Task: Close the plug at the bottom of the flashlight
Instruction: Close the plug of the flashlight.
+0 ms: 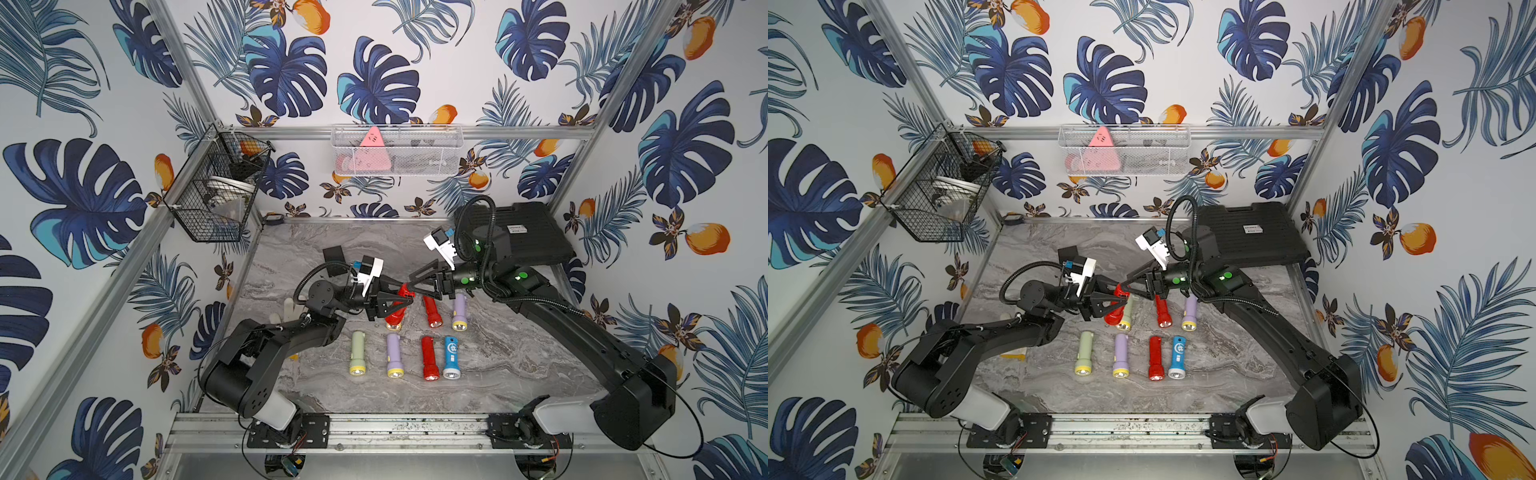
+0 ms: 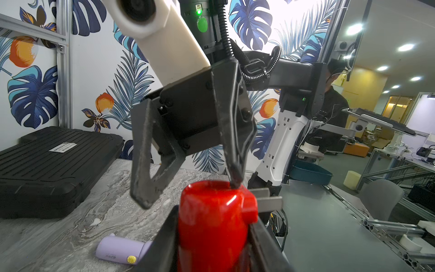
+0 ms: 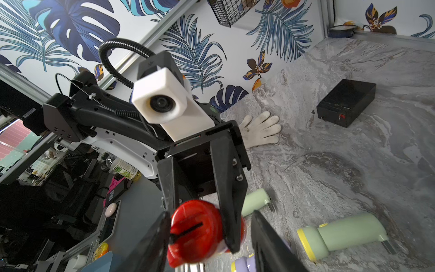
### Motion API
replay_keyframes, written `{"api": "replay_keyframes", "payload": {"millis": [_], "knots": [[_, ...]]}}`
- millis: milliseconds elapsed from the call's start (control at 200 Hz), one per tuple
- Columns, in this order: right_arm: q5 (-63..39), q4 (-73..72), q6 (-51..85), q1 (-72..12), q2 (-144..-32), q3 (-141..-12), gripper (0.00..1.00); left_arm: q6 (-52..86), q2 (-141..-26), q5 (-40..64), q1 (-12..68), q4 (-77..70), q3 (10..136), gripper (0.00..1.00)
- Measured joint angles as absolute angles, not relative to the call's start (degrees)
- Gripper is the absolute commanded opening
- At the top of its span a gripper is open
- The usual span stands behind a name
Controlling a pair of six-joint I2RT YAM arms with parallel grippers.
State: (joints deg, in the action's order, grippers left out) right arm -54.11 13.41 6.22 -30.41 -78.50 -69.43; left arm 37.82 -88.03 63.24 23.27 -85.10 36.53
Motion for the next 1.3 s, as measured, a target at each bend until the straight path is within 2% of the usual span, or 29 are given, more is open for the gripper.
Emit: {"api": "replay_keyframes", "payload": {"millis": [215, 660, 1031, 1186, 1301], "knots": [[-54.92, 11.66, 6.55, -30.39, -78.65, -68.51, 0.5, 38.44, -87.83, 63.9, 23.22, -84.4, 36.73, 0.0], [-54.41, 10.44, 6.98, -30.39, -75.26, -66.22, 0.58, 39.46, -88.27, 64.27, 23.22, -84.88, 37.5, 0.0], [-54.94, 9.89, 8.1, -30.41, -76.44, -65.67, 0.57, 40.51, -88.31, 64.25, 23.16, -84.97, 37.6, 0.0], [-56.55, 8.64, 8.34, -30.37, -77.6, -65.71, 0.5, 40.8, -88.25, 64.25, 23.09, -84.36, 37.6, 0.0], [-56.86, 7.6, 8.34, -30.3, -77.8, -65.6, 0.53, 41.45, -88.14, 64.25, 23.05, -83.96, 37.6, 0.0]]}}
